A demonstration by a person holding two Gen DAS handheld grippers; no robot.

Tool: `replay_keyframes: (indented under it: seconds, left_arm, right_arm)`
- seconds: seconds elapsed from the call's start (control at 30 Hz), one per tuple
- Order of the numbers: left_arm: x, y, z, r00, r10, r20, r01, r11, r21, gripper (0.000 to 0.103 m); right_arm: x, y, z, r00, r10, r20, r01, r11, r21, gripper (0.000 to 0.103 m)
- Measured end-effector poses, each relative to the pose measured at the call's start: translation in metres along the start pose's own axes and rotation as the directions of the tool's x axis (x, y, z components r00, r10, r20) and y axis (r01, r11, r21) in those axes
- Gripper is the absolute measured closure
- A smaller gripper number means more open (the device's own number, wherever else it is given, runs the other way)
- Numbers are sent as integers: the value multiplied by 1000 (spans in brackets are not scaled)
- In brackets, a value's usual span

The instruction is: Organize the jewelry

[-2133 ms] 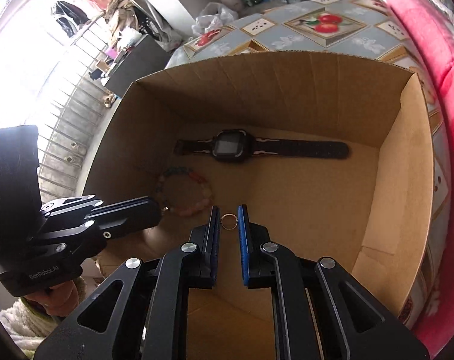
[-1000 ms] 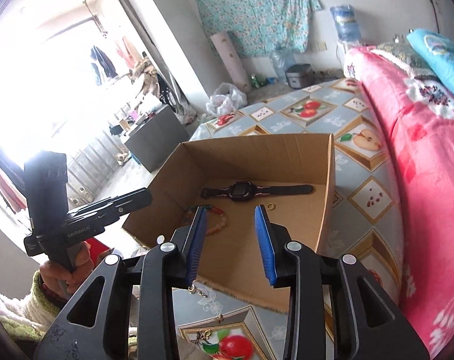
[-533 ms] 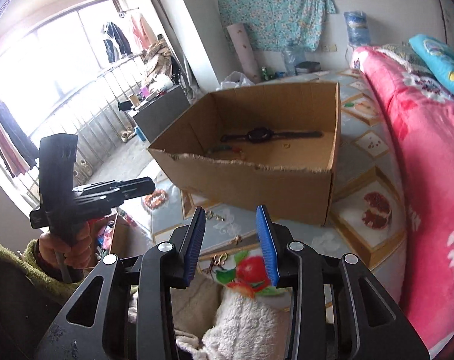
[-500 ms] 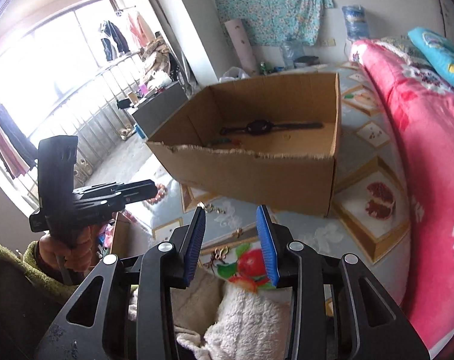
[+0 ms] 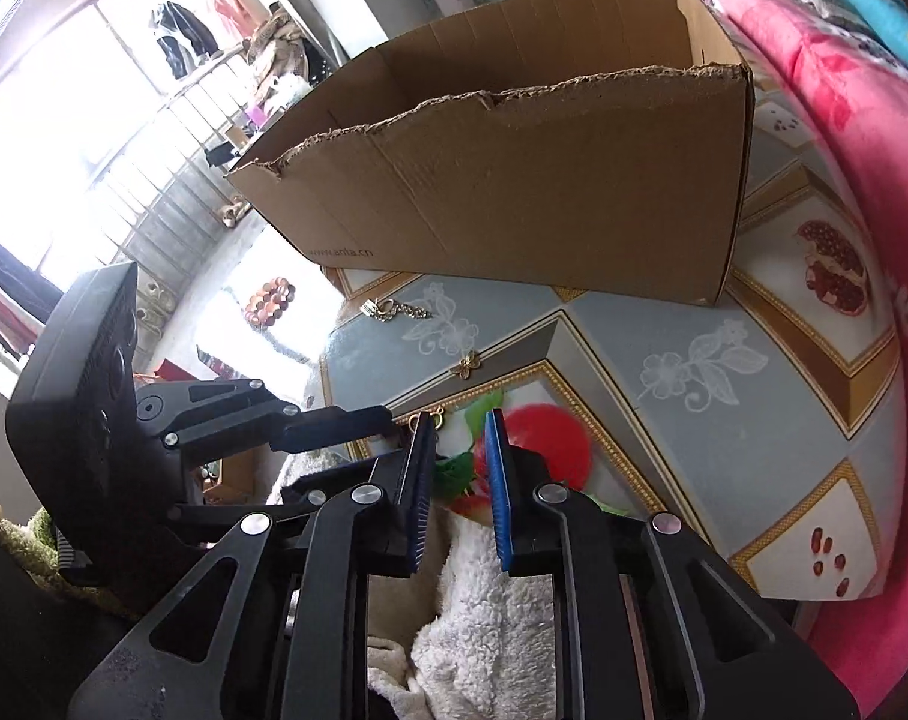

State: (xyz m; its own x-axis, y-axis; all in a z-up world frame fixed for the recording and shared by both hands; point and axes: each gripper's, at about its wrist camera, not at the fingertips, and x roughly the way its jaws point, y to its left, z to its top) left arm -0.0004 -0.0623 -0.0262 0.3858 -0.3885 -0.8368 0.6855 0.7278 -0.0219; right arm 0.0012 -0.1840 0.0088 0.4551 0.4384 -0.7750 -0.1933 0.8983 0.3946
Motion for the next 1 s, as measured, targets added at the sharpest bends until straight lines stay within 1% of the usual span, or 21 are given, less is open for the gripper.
replay_keyframes:
  seconds: [0.13, 0.27, 0.43, 0.63, 0.8, 1.0]
  left_arm:
    - [5, -3, 5, 1000, 25, 4, -25, 999, 29, 81]
    - [7, 7, 8, 999, 32, 10, -32, 999, 9, 86]
    - [12, 14, 12, 999, 47, 17, -47, 999, -17, 88]
    - [5, 18, 10, 1000, 0, 21, 1, 999, -50, 87]
    - [10, 15, 11, 1000, 17, 6, -16, 999, -51, 88]
    - [11, 15, 13, 1000, 22, 2, -22, 999, -42, 88]
  right_arm:
    - [0, -2, 0, 1000, -10, -1, 10, 1000, 0, 87]
    - [3, -7, 0, 1000, -4, -2, 4, 1000, 13, 87]
    - [7, -11, 1, 1000, 7, -2, -7, 999, 34, 87]
    - [11, -14, 2, 1000, 16, 1, -16, 999, 47, 86]
    - [14, -14, 3, 1000, 28, -6, -27, 998, 49, 85]
    - [16, -9, 4, 1000, 15, -6, -15, 999, 31, 85]
